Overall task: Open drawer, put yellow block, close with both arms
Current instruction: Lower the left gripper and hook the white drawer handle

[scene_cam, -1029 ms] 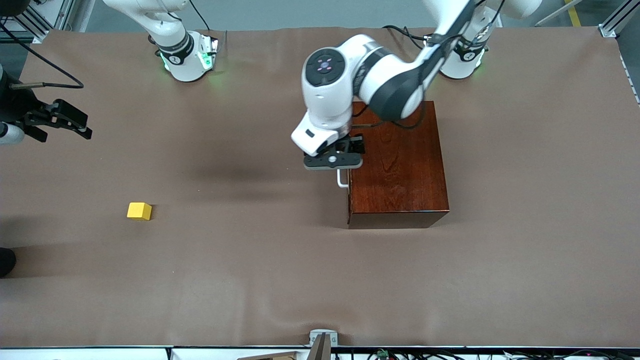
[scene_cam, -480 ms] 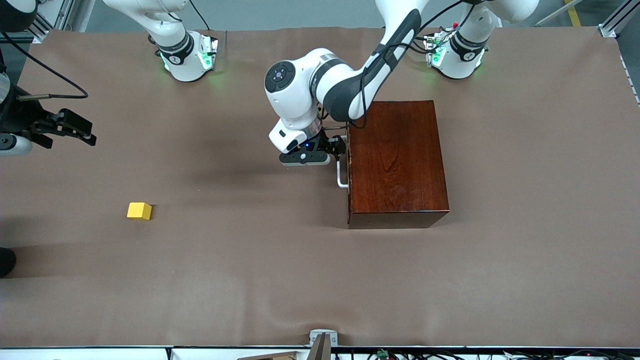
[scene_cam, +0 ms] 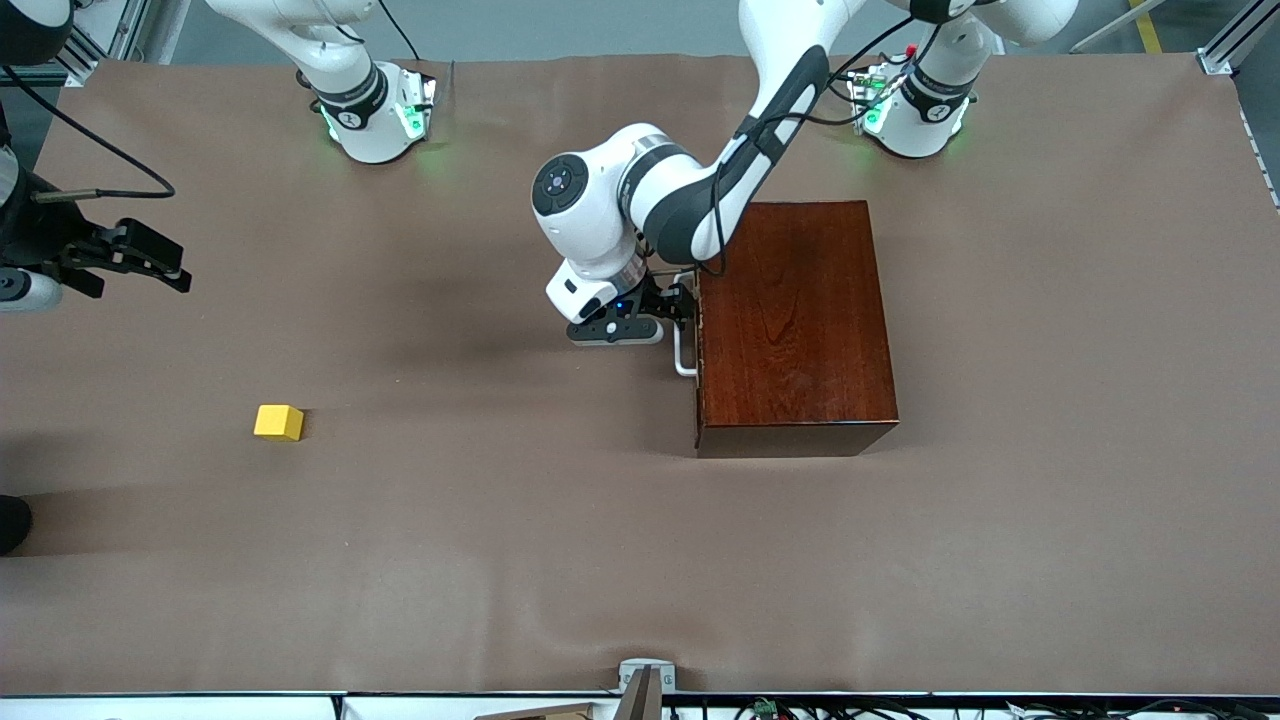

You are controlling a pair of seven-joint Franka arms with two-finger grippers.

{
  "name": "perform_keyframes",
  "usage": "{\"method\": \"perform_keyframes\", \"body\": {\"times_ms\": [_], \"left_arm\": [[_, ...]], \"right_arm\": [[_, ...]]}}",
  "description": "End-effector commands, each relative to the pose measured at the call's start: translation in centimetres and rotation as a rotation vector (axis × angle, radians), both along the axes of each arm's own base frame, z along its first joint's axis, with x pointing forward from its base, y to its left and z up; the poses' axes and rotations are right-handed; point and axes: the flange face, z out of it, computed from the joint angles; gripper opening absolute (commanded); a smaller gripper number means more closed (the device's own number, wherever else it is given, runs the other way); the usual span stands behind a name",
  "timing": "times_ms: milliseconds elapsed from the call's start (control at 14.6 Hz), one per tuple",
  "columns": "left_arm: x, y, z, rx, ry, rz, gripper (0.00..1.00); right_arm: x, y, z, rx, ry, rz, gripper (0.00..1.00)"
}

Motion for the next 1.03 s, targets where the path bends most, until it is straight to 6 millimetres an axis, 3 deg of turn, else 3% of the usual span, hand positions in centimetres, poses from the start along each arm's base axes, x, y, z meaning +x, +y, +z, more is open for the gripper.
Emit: {"method": "perform_keyframes", "body": {"times_ms": [0,343,549,960], "left_arm": [[0.1,-0.5,-0.7,0.026,-0.018,-0.006,1.00],[-0.1,-1.8,-1.0,-0.053,-0.075,0.109,1.00],[-0.7,-4.2,-1.6,-0.210,-0.080,0.151,1.00],[-1.4,-7.1,-1.5,-0.397,-0.146,0.200,1.00]], "right_arm": [[0.1,-0.4,0.5,-0.004,-0.006,-0.007,1.00],[0.5,-0.3,-0.1,-0.002,0.003,-0.004,1.00],[0.9,-0.3,-0.8,0.001,0.016,-0.007,1.00],[1.8,-0.4,-2.8,0.002,0.051,-0.007,1.00]]}}
